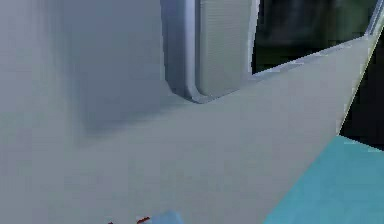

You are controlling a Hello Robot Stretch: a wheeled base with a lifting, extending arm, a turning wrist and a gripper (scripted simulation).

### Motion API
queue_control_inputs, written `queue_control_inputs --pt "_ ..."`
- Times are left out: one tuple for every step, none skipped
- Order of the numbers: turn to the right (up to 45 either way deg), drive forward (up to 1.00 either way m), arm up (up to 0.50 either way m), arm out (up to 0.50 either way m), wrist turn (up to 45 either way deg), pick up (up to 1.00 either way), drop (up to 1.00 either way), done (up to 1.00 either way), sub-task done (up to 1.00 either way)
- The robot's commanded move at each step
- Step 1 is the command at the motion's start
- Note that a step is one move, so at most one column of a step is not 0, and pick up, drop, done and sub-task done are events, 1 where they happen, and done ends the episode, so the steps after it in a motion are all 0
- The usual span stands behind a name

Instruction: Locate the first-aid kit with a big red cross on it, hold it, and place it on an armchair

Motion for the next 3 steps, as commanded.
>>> queue_control_inputs --pt "-45.0 0.0 0.0 0.0 0.0 0.0 0.0 0.0 0.0" --pt "-45.0 0.0 0.0 0.0 0.0 0.0 0.0 0.0 0.0" --pt "-18.0 0.0 0.0 0.0 0.0 0.0 0.0 0.0 0.0"
